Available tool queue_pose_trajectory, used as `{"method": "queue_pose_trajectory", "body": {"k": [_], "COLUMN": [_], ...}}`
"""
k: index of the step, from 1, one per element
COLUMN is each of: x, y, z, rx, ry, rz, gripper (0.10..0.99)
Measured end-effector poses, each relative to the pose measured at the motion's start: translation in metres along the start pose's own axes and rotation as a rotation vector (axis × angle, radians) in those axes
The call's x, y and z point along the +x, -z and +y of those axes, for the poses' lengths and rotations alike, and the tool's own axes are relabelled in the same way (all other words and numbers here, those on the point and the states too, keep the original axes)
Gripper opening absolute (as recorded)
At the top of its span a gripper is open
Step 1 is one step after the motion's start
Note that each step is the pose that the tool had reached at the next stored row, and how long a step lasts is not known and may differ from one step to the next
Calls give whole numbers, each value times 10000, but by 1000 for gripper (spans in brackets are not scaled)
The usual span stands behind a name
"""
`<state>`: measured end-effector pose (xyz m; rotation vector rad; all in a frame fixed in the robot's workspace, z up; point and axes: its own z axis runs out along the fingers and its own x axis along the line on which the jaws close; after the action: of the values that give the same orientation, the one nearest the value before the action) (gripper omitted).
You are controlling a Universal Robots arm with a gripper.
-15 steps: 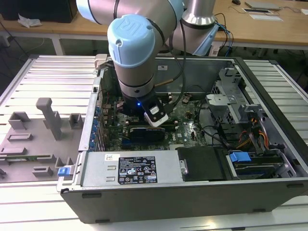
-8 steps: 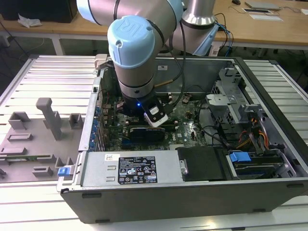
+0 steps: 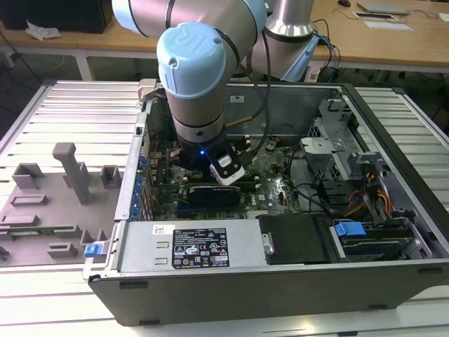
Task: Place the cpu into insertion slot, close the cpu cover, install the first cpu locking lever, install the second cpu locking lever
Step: 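Install the second cpu locking lever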
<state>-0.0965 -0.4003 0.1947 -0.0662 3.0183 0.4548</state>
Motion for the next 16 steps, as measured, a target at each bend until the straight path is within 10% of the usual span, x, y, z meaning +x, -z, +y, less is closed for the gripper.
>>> {"method": "queue_pose_trajectory", "body": {"k": [7, 16], "x": [-19, -136], "y": [133, 190], "z": [41, 54], "rx": [47, 531], "ry": [-4, -204], "rz": [1, -13], "gripper": [106, 106]}}
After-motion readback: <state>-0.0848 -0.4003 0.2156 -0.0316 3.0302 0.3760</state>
